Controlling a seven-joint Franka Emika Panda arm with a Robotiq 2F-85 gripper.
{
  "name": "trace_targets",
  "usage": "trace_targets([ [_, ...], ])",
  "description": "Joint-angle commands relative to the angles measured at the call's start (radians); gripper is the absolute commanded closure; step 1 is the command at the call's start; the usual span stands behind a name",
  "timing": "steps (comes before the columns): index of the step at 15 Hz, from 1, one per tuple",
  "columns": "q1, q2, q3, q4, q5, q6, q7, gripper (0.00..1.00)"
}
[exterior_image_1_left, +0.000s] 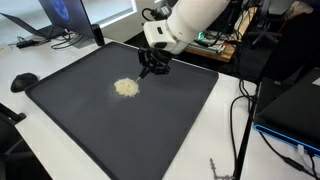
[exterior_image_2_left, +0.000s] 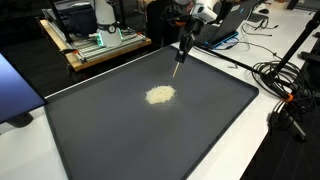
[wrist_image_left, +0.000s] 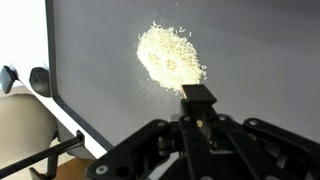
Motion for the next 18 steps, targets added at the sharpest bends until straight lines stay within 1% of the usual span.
trace_targets([
  [1, -0.024, 0.003, 0.026, 0.006, -0.009, -0.008, 0.005, 0.88],
  [3, -0.024, 0.004, 0.025, 0.01, -0.009, -0.01, 0.005, 0.88],
  [4, -0.024, 0.004, 0.025, 0.01, -0.009, -0.01, 0.005, 0.97],
  [5, -0.015, 0.023, 0.021, 0.033, -0.002, -0.05, 0.036, 0.97],
  [10, -0.006, 0.081, 0.035, 0.116, 0.028, -0.19, 0.077, 0.97],
  [15, 0.025, 0.185, 0.047, 0.245, -0.007, -0.299, 0.095, 0.97],
  [18, 0.053, 0.271, 0.038, 0.346, -0.015, -0.377, 0.108, 0.97],
])
